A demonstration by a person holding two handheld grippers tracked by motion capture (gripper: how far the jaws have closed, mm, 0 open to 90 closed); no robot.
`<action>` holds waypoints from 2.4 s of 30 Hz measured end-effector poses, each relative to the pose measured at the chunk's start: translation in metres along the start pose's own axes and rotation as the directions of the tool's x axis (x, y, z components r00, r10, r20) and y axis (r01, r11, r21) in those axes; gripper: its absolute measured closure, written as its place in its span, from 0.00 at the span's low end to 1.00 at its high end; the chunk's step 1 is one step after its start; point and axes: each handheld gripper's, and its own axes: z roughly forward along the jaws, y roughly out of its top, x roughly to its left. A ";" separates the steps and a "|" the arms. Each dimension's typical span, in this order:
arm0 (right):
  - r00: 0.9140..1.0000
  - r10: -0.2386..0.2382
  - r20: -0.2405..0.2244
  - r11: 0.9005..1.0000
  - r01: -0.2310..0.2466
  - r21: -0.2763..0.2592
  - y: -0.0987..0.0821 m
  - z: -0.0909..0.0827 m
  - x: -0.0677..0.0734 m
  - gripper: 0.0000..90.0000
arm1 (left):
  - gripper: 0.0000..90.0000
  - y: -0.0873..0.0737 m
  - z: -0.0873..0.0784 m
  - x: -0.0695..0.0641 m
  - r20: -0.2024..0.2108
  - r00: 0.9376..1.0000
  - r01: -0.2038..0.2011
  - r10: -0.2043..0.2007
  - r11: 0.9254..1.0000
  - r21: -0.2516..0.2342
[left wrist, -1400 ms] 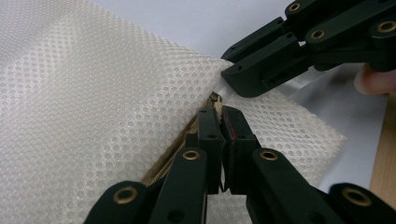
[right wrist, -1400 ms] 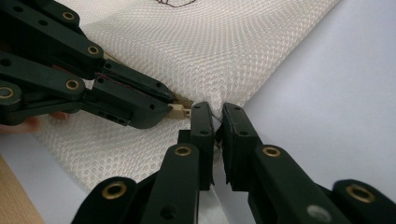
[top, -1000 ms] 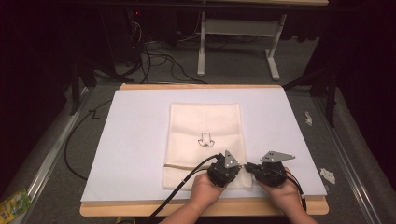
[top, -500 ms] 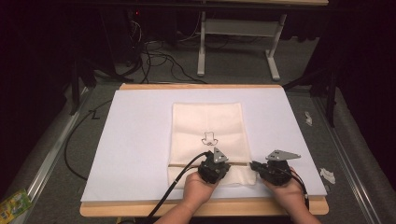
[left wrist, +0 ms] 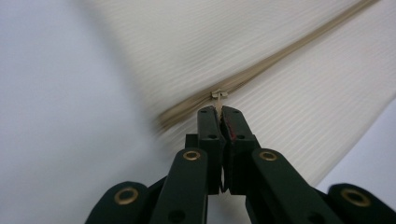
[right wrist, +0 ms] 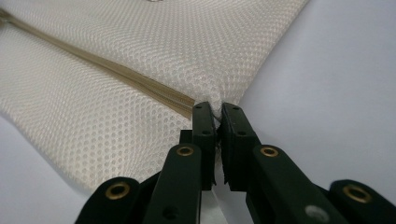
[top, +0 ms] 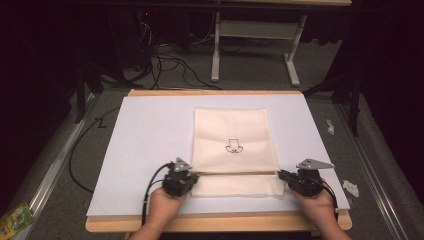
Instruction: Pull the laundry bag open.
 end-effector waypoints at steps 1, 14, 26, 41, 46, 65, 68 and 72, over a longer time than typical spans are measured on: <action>1.000 0.017 -0.008 1.000 -0.017 -0.010 0.000 -0.003 -0.005 0.96 | 0.98 -0.012 -0.010 0.013 0.042 0.998 0.051 -0.050 0.998 -0.021; 1.000 -0.012 -0.023 0.999 0.011 -0.037 0.004 -0.006 0.004 0.96 | 0.97 -0.015 -0.015 0.013 0.039 0.998 0.048 -0.047 0.998 -0.047; 0.999 -0.018 -0.030 0.999 0.017 -0.029 0.002 -0.005 0.004 0.94 | 0.97 -0.018 -0.013 0.012 0.041 0.998 0.045 -0.043 0.997 -0.055; 1.000 0.002 -0.030 0.999 -0.003 -0.036 0.001 -0.005 0.002 0.72 | 0.77 -0.018 -0.018 0.017 0.039 0.997 0.067 -0.064 0.994 -0.087; 1.000 0.005 -0.031 0.999 -0.007 -0.053 0.001 -0.006 0.003 0.63 | 0.72 -0.016 -0.023 0.017 0.026 0.999 0.046 -0.043 0.990 -0.135; 0.985 0.017 0.171 0.979 0.018 -0.204 0.019 -0.022 -0.013 0.17 | 0.33 -0.038 -0.076 0.061 -0.296 0.954 -0.048 -0.048 0.950 -0.309; 0.984 0.021 0.178 0.977 0.017 -0.210 0.023 -0.023 -0.019 0.15 | 0.21 -0.046 -0.090 0.071 -0.339 0.936 -0.023 -0.097 0.943 -0.333; 0.983 0.042 0.180 0.970 0.003 -0.244 0.028 -0.028 -0.030 0.13 | 0.16 -0.055 -0.105 0.081 -0.349 0.925 0.013 -0.148 0.932 -0.361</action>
